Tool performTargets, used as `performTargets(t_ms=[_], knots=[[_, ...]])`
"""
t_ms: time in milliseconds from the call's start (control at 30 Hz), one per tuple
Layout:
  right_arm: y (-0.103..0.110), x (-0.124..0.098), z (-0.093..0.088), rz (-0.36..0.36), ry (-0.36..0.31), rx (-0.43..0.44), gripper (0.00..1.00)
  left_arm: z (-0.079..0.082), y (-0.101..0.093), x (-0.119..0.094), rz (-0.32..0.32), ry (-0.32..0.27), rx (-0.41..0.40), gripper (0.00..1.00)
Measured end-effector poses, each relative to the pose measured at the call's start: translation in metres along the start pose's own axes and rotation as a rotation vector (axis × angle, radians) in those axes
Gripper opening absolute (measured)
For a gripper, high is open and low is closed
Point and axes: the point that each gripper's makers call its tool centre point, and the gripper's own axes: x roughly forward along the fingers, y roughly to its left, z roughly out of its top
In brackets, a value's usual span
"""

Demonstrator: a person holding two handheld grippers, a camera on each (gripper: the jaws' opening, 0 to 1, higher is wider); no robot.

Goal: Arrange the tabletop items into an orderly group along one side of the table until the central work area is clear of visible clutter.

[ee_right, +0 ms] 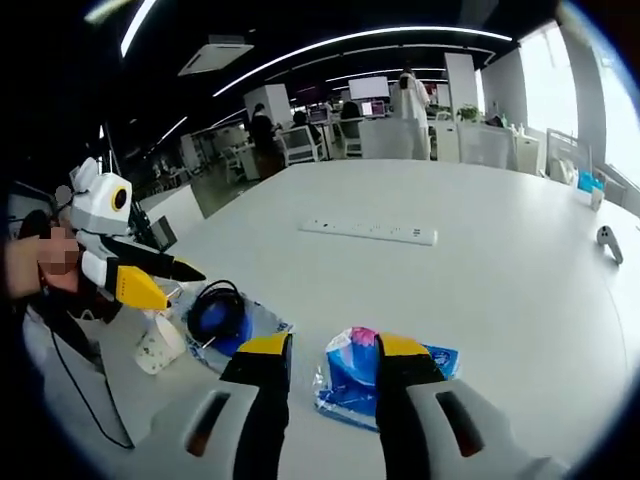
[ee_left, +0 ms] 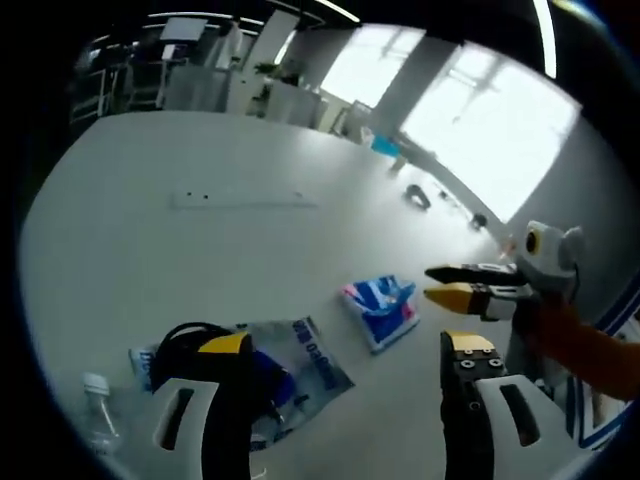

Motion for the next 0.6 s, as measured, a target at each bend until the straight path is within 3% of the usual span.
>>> performTargets(t_ms=[600], knots=[[0.059,0.040,0.017,0.100,0.009,-0.050,0.29,-0.001,0.043,-0.031,0.060,-0.016,-0.016,0.72]])
